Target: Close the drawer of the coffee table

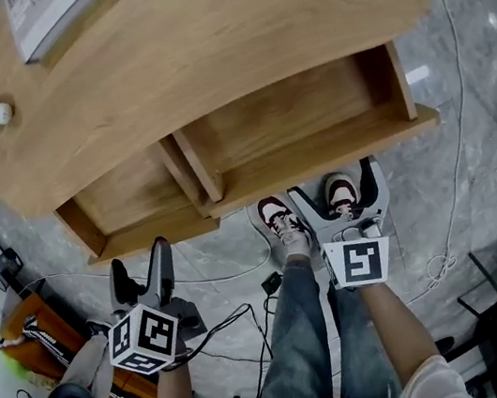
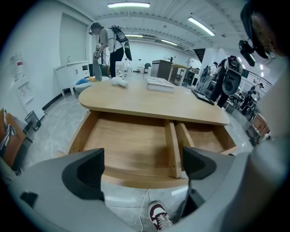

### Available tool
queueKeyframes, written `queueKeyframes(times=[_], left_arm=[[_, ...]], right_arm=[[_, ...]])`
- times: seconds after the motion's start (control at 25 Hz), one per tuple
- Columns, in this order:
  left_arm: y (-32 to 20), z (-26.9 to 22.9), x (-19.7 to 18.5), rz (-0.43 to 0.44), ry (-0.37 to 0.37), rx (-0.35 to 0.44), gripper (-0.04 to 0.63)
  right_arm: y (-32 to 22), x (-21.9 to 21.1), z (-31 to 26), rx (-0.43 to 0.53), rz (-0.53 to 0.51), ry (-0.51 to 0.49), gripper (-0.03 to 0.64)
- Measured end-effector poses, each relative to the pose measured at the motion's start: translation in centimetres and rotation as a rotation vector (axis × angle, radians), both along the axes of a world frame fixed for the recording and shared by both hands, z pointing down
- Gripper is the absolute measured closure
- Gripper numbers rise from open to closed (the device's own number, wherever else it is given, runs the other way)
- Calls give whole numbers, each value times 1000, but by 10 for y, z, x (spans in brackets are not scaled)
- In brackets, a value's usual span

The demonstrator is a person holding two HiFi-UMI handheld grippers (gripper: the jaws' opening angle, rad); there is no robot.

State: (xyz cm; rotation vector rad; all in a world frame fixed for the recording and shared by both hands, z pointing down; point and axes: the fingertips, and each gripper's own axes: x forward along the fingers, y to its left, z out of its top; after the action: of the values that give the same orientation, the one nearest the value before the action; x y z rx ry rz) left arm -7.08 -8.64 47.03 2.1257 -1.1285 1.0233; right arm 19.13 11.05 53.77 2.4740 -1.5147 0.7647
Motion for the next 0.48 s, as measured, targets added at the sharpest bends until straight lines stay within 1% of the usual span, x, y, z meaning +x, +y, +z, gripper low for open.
queueKeyframes(times=[0.16, 0.32, 0.48], left_arm=[[1, 3, -1, -10, -1, -3, 58], [4, 8, -3, -35, 3, -19, 58], [3, 10, -3, -48, 6, -27, 58]], right_arm=[[-1, 2, -1, 2, -7, 16, 60], [-7, 4, -4, 25, 27, -12, 62], [-11, 7, -2, 18, 10, 10, 63]])
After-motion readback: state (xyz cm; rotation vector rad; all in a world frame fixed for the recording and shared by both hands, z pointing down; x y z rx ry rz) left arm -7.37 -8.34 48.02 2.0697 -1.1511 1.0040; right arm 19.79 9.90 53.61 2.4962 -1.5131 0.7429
